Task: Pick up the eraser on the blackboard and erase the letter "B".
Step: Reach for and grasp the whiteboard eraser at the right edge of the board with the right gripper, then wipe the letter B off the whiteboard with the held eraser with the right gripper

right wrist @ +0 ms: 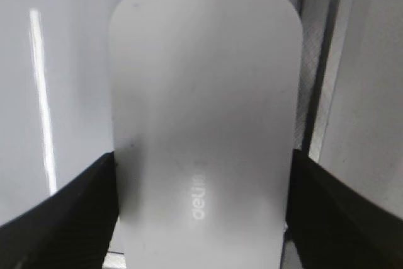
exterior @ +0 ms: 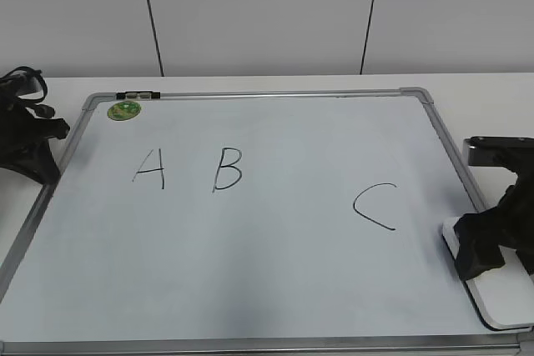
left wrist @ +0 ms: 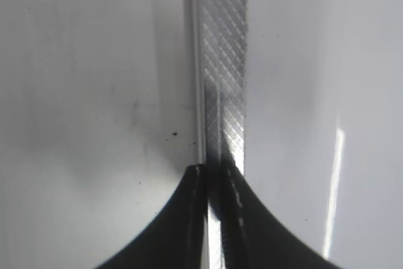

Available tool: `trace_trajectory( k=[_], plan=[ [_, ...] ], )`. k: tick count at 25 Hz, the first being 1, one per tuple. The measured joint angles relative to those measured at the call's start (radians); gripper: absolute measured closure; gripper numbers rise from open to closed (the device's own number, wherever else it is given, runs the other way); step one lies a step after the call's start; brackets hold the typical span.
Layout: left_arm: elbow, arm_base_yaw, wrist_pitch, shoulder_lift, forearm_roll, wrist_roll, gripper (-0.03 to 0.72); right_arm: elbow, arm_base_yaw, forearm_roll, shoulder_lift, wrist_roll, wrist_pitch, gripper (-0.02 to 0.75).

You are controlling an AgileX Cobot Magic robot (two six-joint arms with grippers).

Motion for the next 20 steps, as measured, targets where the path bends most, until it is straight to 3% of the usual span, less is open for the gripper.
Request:
trace_trajectory(
  k=[7, 12, 20],
  plan=[
    [0.0, 0.0, 0.0, 0.0, 0.0, 0.0, 0.66, -0.002, 0.0, 0.002, 0.037, 0.0, -0.014, 0.153],
    [0.0, 0.0, 0.002, 0.0, 0.0, 0.0, 0.66, -0.013, 0.0, 0.002, 0.041, -0.002, -0.007, 0.203],
    [0.0, 0.0, 0.002, 0.0, 0.0, 0.0, 0.66, -0.115, 0.007, 0.002, -0.034, -0.002, 0.113, 0.204]
  ],
)
